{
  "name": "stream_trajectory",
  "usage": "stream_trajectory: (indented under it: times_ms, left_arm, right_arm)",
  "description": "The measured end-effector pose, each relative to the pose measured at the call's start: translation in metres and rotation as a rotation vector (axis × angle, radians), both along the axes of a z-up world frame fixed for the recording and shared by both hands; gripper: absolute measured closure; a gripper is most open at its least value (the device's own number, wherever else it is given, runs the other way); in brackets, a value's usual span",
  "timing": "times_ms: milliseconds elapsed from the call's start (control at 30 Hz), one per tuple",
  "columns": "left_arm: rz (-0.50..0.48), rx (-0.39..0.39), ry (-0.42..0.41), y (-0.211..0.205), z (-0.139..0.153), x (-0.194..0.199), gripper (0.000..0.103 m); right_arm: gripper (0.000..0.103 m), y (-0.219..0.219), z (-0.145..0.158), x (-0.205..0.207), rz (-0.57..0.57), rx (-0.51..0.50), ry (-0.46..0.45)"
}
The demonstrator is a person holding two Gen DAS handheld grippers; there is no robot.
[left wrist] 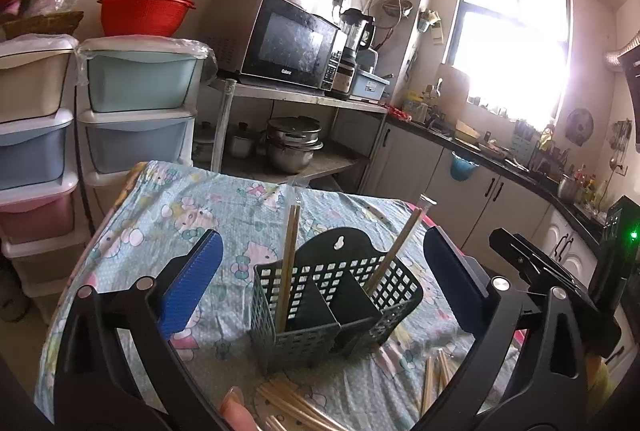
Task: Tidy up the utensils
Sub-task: 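Move both open tools back down to the chopsticks on the cloth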
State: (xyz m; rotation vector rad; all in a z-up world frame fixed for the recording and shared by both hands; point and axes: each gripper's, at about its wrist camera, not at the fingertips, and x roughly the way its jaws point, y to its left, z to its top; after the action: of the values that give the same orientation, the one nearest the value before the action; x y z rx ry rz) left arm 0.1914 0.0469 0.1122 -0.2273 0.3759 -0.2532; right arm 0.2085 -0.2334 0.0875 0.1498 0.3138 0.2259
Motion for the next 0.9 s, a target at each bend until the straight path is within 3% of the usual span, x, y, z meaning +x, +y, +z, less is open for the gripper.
stream_trajectory:
  times_ms: [900]
  left_arm:
    - [0.035, -0.02, 0.067, 0.01, -0.026, -0.042, 0.011]
  right_arm:
    - [0.019, 0.0, -0.014, -0.052, 0.059, -0.067, 0.067]
